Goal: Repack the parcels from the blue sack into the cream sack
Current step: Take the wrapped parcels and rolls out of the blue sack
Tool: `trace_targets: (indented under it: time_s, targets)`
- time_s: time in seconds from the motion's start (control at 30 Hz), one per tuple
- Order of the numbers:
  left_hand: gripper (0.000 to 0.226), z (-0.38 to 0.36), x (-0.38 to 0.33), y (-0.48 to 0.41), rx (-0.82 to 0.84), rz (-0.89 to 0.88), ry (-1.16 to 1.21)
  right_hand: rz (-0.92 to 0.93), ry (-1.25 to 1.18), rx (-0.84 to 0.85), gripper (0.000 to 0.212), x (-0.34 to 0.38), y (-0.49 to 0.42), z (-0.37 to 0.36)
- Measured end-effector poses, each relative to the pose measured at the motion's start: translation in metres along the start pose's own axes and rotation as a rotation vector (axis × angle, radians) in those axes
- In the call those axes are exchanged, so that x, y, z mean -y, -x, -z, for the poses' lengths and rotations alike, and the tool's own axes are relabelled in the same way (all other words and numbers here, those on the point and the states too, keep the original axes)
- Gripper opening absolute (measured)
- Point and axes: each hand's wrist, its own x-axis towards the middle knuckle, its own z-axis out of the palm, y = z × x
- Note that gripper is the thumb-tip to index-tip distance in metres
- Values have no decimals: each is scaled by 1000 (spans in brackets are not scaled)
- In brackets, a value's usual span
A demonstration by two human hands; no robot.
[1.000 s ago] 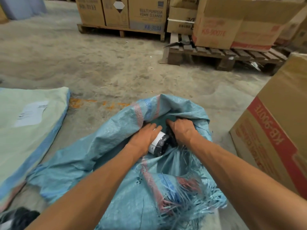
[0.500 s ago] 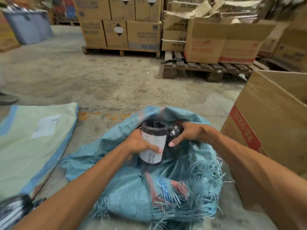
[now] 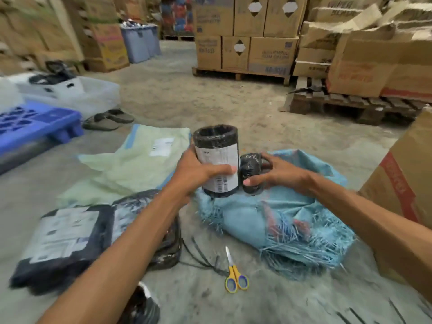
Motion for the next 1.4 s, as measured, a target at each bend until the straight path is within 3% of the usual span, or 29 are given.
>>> trace_targets:
  time_s: [0.13,0.27,0.4,0.53,0.87,1.0,1.3,1.4]
  targets:
    - [83,82,-6,77,-255,-55,-101,147,377,161,98,42,15,-85]
    - [84,144,6,154,-486,-65,-181,299,593,280,103,72,26,-165]
    - [88,183,45,212,-679,0,-217,452,897,377,106,80,47,-229]
    - [92,190,97,264,-785,65,-203,469,1151,457,107,62,67,-267]
    - [88,192,180,308,-944,123,-224,250,1308,419,105,0,83,-285]
    - [97,211,198,309,-1045,135,-245,155,1283,456,110,-29,74,-301]
    - [99,250,238,296,-1167,212,-309,148,1356,356,110,-61,61,-344]
    - [98,253,248,295,-1130,186,-379,156,1373,337,107,-66,59,-350]
